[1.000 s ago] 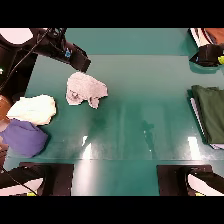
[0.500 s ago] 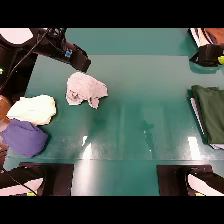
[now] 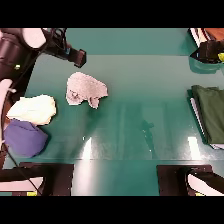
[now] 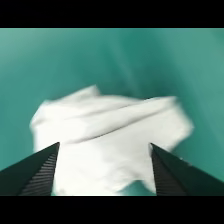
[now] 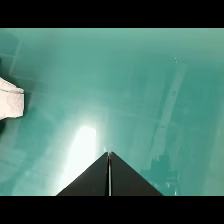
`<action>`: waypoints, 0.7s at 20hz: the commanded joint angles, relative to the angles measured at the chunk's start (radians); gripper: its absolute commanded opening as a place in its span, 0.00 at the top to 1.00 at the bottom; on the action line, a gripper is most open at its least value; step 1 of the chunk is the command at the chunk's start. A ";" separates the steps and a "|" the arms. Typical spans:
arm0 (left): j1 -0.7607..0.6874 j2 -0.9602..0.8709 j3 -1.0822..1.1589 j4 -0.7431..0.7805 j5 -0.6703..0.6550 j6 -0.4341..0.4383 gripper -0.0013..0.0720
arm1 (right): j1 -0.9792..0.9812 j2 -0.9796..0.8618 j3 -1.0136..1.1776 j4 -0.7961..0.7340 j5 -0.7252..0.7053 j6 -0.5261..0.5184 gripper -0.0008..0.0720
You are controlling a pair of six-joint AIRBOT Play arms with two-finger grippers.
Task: Fold the shirts.
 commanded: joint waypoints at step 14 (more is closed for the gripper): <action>0.156 -0.192 0.046 -0.042 -0.075 -0.137 0.95 | 0.010 0.005 0.071 0.008 0.004 0.000 0.97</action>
